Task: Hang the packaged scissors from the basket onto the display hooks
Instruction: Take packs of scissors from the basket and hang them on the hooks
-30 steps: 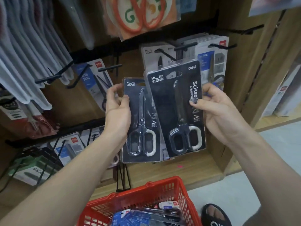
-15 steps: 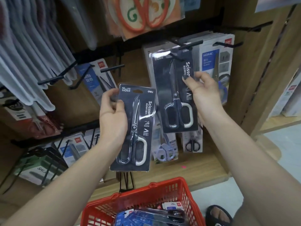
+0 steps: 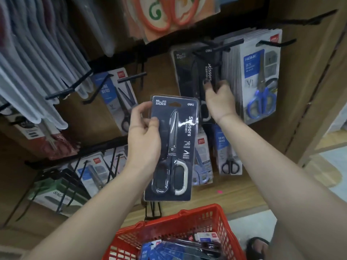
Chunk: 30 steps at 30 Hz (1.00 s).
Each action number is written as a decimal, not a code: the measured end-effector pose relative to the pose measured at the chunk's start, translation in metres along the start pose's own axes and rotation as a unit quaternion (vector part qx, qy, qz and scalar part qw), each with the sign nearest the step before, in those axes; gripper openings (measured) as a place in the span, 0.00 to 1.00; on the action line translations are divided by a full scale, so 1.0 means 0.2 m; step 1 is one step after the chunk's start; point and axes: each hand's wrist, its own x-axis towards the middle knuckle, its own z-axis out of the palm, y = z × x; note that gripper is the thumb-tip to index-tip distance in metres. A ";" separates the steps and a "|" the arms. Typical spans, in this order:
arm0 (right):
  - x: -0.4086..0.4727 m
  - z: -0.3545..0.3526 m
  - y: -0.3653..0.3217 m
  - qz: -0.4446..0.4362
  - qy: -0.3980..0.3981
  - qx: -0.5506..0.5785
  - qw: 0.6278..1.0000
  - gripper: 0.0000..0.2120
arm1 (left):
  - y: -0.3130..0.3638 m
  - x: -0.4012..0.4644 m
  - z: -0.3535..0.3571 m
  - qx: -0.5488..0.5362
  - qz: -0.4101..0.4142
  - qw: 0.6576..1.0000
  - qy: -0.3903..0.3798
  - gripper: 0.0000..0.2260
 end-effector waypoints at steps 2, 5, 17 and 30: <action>-0.06 -0.02 0.00 -0.007 -0.010 -0.051 0.999 0.21 | 0.01 0.00 0.04 -0.006 -0.003 1.000 -0.008 0.15; -0.17 -0.09 -0.01 -0.024 -0.005 -0.073 0.997 0.17 | 0.01 0.01 0.08 -0.017 -0.015 1.000 -0.006 0.15; -0.46 -0.35 0.04 0.074 -0.233 0.294 0.924 0.15 | 0.11 -0.04 0.19 -0.003 0.062 0.995 -0.077 0.15; -0.40 -0.48 0.02 -0.126 -0.182 0.305 0.926 0.14 | 0.31 0.26 0.25 0.211 0.115 0.966 -0.098 0.28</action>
